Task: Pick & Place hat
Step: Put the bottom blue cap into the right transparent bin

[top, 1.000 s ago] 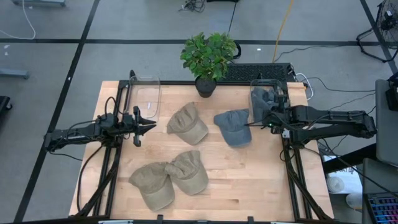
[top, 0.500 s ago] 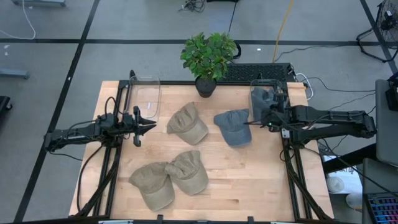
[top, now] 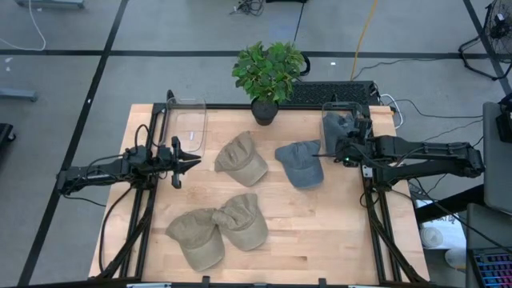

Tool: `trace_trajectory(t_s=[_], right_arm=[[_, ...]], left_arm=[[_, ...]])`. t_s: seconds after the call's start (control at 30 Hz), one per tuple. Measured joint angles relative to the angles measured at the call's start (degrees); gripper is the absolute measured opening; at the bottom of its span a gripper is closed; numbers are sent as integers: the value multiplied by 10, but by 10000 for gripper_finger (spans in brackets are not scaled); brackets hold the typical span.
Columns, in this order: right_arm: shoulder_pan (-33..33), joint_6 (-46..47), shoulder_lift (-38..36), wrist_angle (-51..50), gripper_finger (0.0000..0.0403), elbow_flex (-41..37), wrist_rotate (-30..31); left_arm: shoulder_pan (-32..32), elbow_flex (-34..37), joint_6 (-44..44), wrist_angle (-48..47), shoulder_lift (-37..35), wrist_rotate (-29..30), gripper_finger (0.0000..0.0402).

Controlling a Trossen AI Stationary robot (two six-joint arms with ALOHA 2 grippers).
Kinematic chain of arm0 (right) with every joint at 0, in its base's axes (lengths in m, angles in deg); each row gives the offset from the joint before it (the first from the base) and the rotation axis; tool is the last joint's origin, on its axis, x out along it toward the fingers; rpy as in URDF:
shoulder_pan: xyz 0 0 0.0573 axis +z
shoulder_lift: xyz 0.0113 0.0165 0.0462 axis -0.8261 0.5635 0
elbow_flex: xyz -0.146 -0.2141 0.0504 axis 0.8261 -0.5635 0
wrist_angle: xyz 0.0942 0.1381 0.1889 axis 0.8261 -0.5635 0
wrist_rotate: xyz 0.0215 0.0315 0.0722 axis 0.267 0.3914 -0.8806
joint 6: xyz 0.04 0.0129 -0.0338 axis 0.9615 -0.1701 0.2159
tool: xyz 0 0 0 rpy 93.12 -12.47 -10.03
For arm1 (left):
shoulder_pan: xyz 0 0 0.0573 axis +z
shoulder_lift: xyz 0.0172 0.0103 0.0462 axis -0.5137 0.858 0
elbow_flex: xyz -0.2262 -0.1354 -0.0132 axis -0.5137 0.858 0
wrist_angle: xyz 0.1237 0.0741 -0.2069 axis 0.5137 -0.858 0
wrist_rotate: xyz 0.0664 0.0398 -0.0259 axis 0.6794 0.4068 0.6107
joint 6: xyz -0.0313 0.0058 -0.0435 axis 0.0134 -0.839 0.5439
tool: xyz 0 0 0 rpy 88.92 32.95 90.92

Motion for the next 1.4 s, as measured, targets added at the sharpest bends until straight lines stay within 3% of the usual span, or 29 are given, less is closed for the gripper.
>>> trace_trajectory(t_s=[0.47,0.73,0.9,1.03,1.2,1.4], right_arm=[[0,8,0,13,87,0,12],[0,60,0,94,127,0,10],[-5,120,0,122,144,0,-86],[-38,129,0,113,118,0,-121],[-114,134,1,106,15,0,-141],[-197,149,9,98,2,0,-155]], left_arm=[[0,0,0,0,0,0,67],[0,0,0,0,0,0,67],[0,0,0,0,0,0,67],[0,0,0,0,0,0,67],[0,0,0,0,0,0,67],[0,0,0,0,0,0,67]])
